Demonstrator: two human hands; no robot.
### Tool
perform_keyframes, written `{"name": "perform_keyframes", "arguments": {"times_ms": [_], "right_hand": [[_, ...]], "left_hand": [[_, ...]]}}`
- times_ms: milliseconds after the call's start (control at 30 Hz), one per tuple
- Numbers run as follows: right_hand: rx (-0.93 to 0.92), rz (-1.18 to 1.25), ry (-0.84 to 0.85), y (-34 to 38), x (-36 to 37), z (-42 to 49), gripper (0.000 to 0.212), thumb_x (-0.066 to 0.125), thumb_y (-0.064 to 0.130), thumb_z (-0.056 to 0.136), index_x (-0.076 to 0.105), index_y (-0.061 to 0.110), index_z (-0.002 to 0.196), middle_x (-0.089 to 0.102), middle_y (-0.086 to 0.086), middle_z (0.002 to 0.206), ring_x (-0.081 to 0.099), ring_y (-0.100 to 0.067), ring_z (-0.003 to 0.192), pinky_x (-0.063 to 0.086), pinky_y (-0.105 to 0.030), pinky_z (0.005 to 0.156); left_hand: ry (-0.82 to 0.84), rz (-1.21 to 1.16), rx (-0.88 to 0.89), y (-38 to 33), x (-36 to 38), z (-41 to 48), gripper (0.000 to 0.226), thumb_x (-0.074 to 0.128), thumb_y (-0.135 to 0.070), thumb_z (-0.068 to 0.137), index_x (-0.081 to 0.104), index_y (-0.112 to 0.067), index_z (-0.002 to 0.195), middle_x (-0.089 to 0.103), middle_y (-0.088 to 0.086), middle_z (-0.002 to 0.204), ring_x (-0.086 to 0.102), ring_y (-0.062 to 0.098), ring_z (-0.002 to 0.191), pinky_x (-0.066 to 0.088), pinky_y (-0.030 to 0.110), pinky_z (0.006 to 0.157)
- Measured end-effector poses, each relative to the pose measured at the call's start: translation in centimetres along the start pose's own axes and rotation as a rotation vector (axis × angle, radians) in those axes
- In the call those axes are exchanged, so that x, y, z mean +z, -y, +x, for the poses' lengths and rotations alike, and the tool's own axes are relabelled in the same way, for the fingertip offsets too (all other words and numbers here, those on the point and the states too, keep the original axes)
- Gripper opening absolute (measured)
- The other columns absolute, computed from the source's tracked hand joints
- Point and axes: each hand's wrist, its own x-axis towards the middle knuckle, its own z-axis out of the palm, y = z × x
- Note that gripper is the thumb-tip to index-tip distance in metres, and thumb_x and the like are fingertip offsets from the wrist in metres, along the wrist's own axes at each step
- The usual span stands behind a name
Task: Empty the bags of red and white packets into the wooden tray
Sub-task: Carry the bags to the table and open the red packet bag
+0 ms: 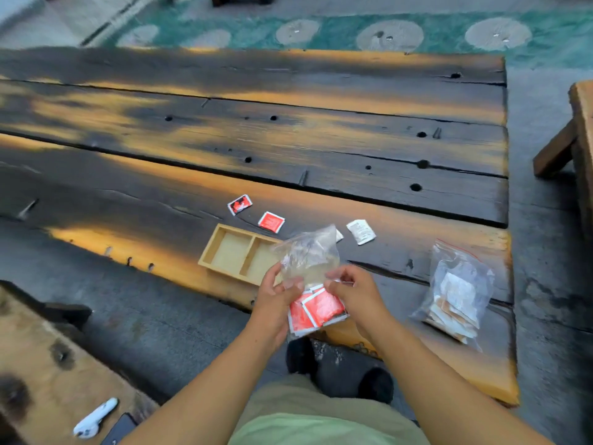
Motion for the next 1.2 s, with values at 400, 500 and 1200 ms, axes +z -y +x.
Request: {"name": "perform_keyframes", "arguments": {"times_ms": [400,500,1200], "right_hand": [[0.061,0.033,-0.077,-1.4,13.0,2.2,0.024,0.062,-0.011,0.085,0.061,0.012,0.077,0.063,-0.012,0.083,0.06,-0.026,0.073,0.05,-0.031,0.064],[0.114,0.078,-0.093,-2.7,17.0,2.4,0.022,0.064,-0.009,0.085,0.065,0.013,0.081,0.066,-0.015,0.091,0.061,-0.032,0.084,0.048,-0.043,0.076],[0.118,0.176,-0.148,-0.4,19.6,3.4,0.015,0.064,0.001,0.091,0.07,0.009,0.102,0.071,-0.019,0.104,0.07,-0.037,0.084,0.056,-0.044,0.075]], "left_hand": [[0.087,0.176,-0.087,-3.5,-12.3,5.4,0.024,0.066,-0.006,0.091,0.062,-0.01,0.114,0.072,0.018,0.102,0.071,0.031,0.08,0.058,0.039,0.073],[0.128,0.24,-0.064,-5.6,-16.2,7.2,0.026,0.069,-0.004,0.088,0.065,-0.01,0.113,0.071,0.021,0.107,0.07,0.033,0.084,0.057,0.044,0.08],[0.282,0.384,-0.043,-11.5,-16.7,10.2,0.025,0.069,-0.008,0.089,0.065,-0.02,0.109,0.071,0.023,0.107,0.074,0.037,0.083,0.059,0.05,0.078]]}}
